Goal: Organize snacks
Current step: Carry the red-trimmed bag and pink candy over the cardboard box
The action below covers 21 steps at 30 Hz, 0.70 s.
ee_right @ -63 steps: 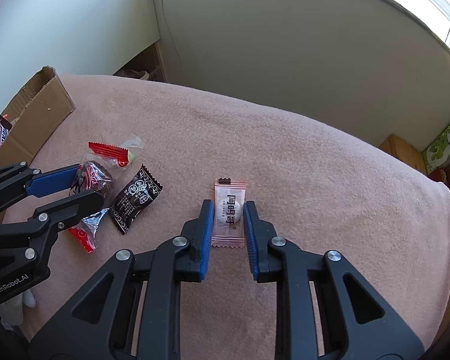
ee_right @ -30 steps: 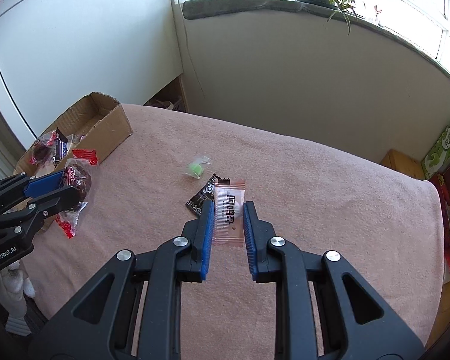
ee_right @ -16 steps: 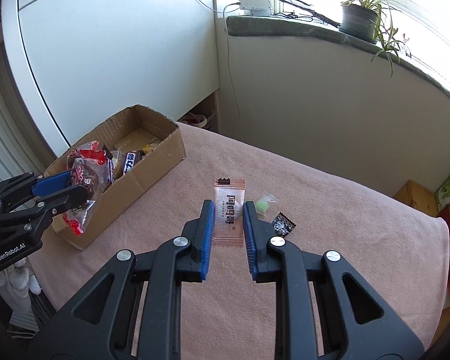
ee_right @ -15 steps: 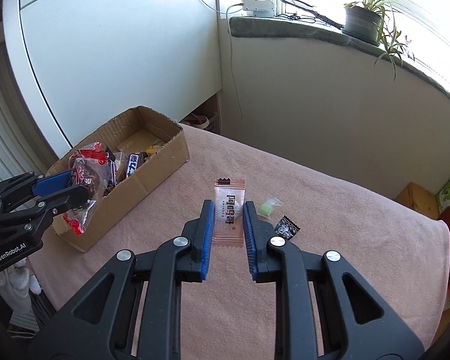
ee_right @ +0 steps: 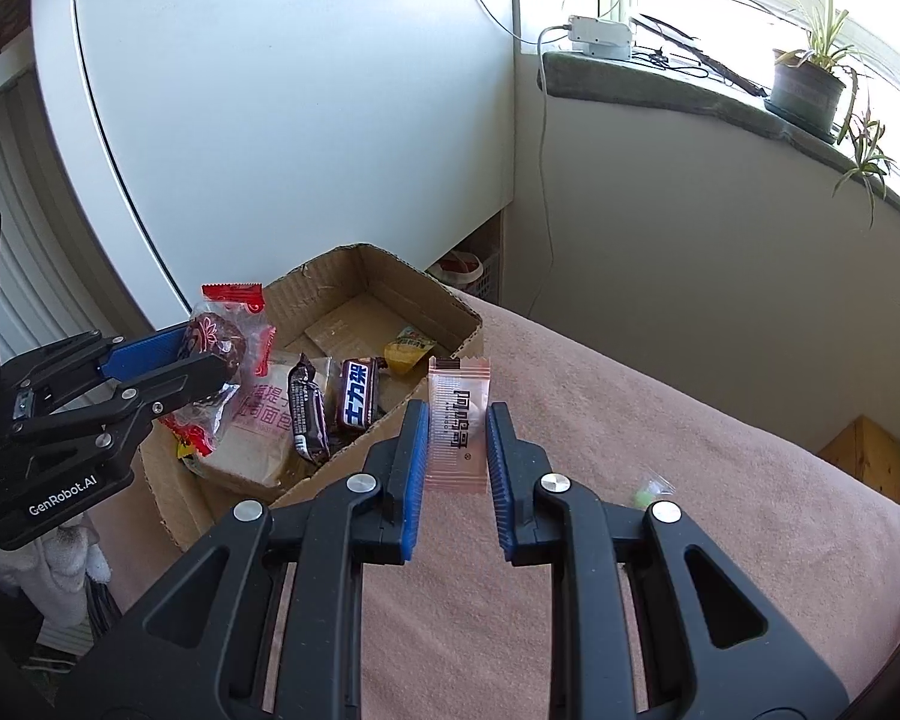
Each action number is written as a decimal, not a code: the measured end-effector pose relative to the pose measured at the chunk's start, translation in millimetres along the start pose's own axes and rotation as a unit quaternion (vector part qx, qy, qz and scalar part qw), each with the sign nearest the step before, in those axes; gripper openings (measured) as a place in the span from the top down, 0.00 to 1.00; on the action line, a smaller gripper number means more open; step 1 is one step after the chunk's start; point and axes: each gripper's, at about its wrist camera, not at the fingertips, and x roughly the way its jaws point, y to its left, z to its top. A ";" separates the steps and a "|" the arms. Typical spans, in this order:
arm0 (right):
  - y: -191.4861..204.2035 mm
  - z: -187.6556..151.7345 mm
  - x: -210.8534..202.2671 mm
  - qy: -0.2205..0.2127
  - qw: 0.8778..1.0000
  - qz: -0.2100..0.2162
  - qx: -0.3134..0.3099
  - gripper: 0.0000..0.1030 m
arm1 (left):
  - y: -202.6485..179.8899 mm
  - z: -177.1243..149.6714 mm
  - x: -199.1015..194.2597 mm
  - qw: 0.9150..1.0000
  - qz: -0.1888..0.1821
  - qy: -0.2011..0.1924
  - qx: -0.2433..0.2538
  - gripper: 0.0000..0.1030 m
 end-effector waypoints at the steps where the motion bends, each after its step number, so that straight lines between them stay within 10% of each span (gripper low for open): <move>1: 2.5 2.8 2.3 0.000 1.000 0.002 -0.002 0.80 | 2.3 1.0 0.7 1.000 0.002 -0.001 0.001 0.70; 21: 32.2 31.8 57.3 0.020 0.999 0.041 -0.016 0.80 | 35.3 11.7 20.3 1.000 0.012 0.002 -0.012 0.70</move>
